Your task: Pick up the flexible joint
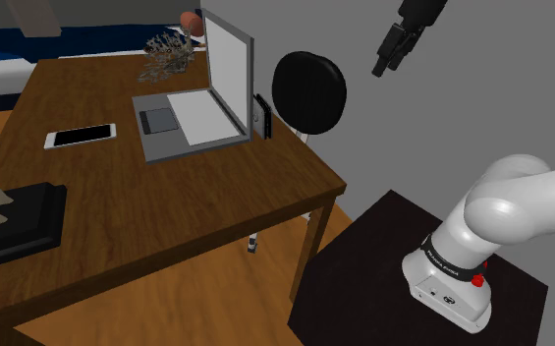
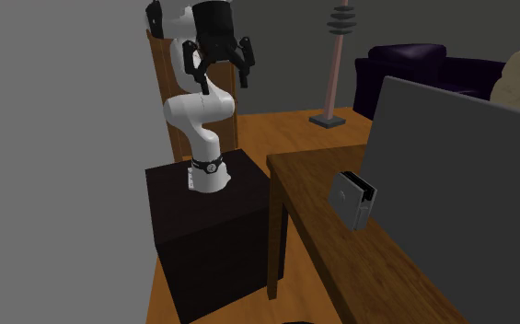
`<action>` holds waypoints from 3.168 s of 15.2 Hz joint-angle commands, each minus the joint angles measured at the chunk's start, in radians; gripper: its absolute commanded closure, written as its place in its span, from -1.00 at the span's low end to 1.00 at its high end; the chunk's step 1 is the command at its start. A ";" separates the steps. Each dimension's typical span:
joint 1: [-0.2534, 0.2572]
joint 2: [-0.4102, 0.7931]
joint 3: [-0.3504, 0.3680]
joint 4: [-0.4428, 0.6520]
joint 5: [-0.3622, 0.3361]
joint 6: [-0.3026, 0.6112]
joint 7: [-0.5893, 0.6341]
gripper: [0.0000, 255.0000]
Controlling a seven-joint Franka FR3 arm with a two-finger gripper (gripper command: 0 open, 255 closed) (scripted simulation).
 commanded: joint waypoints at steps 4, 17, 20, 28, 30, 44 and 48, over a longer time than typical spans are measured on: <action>0.004 0.081 0.055 0.011 0.024 0.060 0.079 -1.00; -0.003 0.532 0.256 0.217 0.031 0.255 0.421 -1.00; -0.003 0.651 0.290 0.299 0.005 0.277 0.504 -1.00; 0.013 0.868 0.325 0.448 -0.061 0.314 0.643 -1.00; 0.013 0.873 0.325 0.427 -0.063 0.340 0.645 -1.00; 0.015 0.887 0.325 0.394 -0.068 0.386 0.651 1.00; 0.013 0.875 0.324 0.421 -0.064 0.347 0.646 1.00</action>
